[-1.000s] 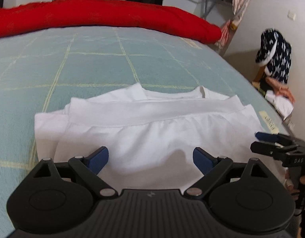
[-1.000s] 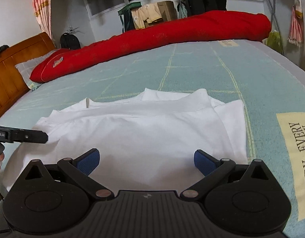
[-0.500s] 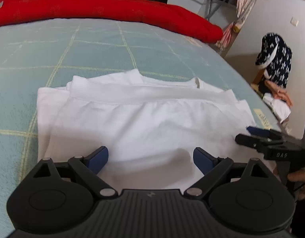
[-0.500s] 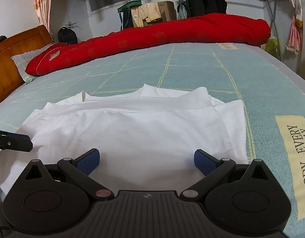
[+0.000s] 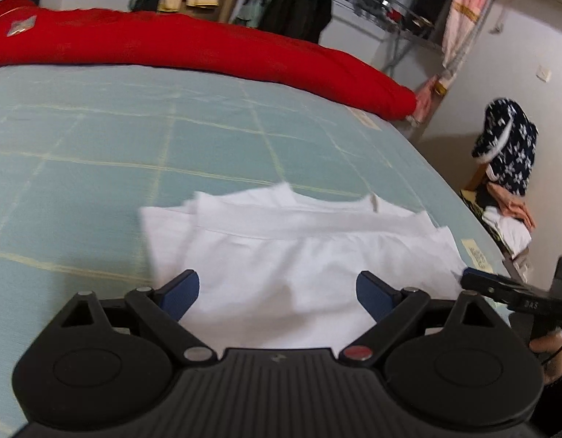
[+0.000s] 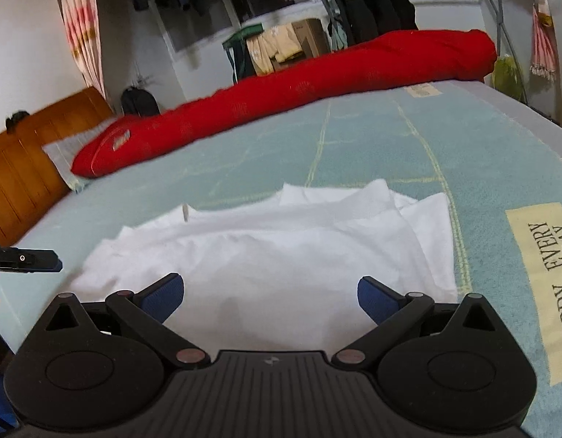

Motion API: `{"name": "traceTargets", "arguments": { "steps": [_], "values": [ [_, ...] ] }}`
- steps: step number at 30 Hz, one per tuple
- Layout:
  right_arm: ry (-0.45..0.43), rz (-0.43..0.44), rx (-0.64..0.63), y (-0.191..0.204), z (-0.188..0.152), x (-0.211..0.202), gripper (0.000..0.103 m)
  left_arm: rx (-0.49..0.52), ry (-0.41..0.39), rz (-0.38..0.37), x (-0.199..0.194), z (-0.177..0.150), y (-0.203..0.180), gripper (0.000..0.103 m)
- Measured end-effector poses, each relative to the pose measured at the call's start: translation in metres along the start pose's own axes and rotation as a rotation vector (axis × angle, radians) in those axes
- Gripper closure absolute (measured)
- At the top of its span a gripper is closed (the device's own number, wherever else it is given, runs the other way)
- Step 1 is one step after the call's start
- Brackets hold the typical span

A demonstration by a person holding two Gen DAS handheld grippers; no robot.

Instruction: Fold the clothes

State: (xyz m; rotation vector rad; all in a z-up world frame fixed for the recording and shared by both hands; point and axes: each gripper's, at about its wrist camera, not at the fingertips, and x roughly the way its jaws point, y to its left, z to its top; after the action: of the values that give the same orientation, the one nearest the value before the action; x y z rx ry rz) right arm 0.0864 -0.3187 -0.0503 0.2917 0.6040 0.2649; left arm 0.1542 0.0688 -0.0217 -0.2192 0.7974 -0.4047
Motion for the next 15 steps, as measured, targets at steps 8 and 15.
{"name": "traceTargets", "arguments": {
  "steps": [8,15],
  "values": [
    [0.02,0.014,0.023,0.011,-0.001,0.001,0.0,-0.247,0.076,-0.137,0.006,-0.016,0.069,0.01],
    [0.045,0.006,0.008,0.02,-0.003,0.005,0.0,-0.385,0.112,-0.31,0.051,-0.016,0.104,0.01]
  ]
}}
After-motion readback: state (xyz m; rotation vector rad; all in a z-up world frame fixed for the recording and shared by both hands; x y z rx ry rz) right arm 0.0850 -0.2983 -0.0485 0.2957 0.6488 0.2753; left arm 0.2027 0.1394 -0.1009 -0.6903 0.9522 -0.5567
